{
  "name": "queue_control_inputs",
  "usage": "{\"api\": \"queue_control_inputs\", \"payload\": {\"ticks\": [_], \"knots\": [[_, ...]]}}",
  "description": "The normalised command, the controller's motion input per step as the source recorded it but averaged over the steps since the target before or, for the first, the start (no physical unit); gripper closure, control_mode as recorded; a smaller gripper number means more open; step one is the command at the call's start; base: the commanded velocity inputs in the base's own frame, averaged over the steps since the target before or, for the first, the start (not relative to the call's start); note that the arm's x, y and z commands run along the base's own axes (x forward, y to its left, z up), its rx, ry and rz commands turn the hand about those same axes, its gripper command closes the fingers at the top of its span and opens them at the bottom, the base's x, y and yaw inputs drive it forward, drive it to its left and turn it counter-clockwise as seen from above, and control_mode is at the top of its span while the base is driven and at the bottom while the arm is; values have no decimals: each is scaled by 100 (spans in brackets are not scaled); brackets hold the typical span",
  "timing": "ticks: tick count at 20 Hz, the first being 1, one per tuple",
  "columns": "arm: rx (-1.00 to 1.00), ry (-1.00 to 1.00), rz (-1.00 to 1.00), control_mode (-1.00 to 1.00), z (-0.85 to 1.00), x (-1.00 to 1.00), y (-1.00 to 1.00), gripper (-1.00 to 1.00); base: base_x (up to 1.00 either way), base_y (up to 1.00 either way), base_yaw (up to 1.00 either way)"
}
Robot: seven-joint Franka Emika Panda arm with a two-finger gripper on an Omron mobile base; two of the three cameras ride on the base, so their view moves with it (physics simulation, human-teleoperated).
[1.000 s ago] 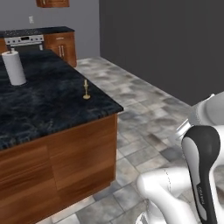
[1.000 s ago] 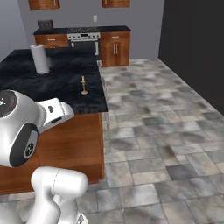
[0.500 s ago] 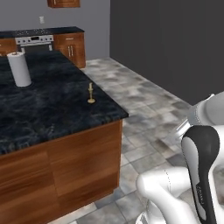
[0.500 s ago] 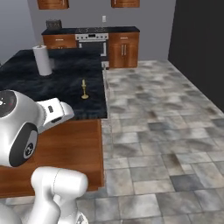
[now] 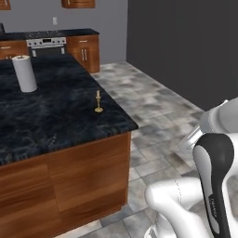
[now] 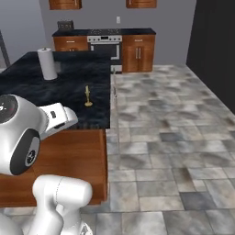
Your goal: Pick the candle and candle from the dining table and place them in the open cabinet. Close the cabinet after placing the objects.
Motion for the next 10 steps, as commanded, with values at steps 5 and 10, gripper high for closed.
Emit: {"api": "queue_control_inputs", "payload": {"ticks": [5,10], "knots": [[0,0,0,100,0,0,0,-100,43,-27,15],[0,0,0,100,0,0,0,-100,44,-26,15]]}}
